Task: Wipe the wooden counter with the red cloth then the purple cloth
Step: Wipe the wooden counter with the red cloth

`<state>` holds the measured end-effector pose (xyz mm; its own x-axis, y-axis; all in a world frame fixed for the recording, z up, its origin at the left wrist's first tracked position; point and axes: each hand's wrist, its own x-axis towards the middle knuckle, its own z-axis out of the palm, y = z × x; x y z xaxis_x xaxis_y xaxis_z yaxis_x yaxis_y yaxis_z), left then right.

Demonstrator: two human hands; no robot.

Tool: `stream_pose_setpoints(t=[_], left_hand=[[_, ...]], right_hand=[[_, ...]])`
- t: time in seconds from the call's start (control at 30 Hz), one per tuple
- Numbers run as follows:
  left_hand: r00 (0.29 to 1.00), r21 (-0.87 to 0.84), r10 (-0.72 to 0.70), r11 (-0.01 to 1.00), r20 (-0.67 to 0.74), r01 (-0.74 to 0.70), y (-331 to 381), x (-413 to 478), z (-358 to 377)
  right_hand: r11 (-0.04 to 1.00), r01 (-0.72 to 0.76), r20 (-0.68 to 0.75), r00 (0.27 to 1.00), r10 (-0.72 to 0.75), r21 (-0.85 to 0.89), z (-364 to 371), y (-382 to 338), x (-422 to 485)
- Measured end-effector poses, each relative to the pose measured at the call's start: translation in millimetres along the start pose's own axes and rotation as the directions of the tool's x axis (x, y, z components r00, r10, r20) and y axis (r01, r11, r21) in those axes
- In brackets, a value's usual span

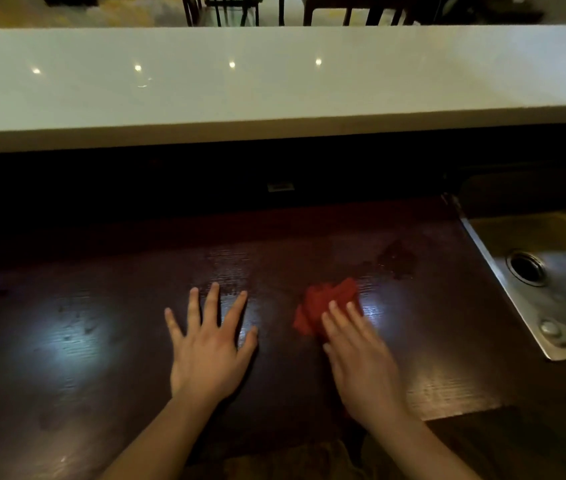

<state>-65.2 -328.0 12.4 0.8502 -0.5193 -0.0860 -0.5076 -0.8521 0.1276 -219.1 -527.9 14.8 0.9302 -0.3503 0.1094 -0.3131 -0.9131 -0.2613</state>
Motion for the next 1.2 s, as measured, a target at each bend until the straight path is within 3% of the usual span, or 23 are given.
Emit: stream_pose_setpoints(t=[0.1,0.23,0.4,0.5,0.57,0.6,0.67,0.73,0.87,0.93,1.0,1.1,1.13,1.2], left_hand=[[1.0,-0.013,0.003,1.0,-0.019,-0.003,0,0,0],[1.0,0.003,-0.002,1.0,-0.031,0.002,-2,0,4],[0.999,0.013,0.005,1.0,-0.054,-0.004,-2,0,5],[0.997,0.003,0.007,1.0,-0.074,-0.007,-2,0,5],[0.996,0.006,0.007,1.0,-0.085,-0.006,-3,0,7],[0.996,0.006,0.009,1.0,-0.087,-0.009,-4,0,9],[0.996,0.003,0.014,1.0,-0.092,-0.013,-6,0,12],[0.995,0.003,0.009,1.0,-0.103,-0.009,-7,1,14],[0.994,0.014,0.01,1.0,-0.112,-0.009,-7,1,14],[0.994,0.02,0.014,1.0,-0.11,-0.011,-7,1,15],[0.993,0.013,0.016,1.0,-0.113,-0.014,-8,1,16],[0.993,0.003,0.009,1.0,-0.119,-0.009,-9,1,18],[0.993,-0.002,0.009,1.0,-0.119,-0.009,-9,1,18],[0.993,-0.005,0.011,1.0,-0.117,-0.012,-9,1,17]], right_hand=[[0.995,0.093,0.027,0.995,-0.093,-0.027,-11,34,-11],[0.978,-0.203,-0.07,0.976,0.207,0.055,-23,70,33],[0.956,-0.276,-0.085,0.955,0.285,0.098,-15,40,97],[0.994,-0.023,-0.039,0.999,0.027,0.11,-4,4,80],[0.977,0.185,-0.007,0.983,-0.185,0.108,-1,1,42],[0.972,0.214,-0.006,0.977,-0.214,0.102,-1,11,25],[0.987,0.12,-0.074,0.991,-0.113,0.107,-7,43,7],[0.99,-0.083,-0.118,0.988,0.096,0.113,-17,69,16],[0.931,-0.333,-0.173,0.918,0.357,0.153,-24,70,70],[0.948,-0.281,-0.148,0.942,0.302,0.149,-20,54,78],[0.991,-0.086,-0.092,0.991,0.095,0.103,-15,43,58],[0.987,0.145,-0.067,0.988,-0.141,0.064,-19,61,18],[0.992,0.117,-0.098,0.989,-0.113,0.044,-22,76,13],[0.992,-0.112,-0.152,0.981,0.12,0.058,-29,103,18]])
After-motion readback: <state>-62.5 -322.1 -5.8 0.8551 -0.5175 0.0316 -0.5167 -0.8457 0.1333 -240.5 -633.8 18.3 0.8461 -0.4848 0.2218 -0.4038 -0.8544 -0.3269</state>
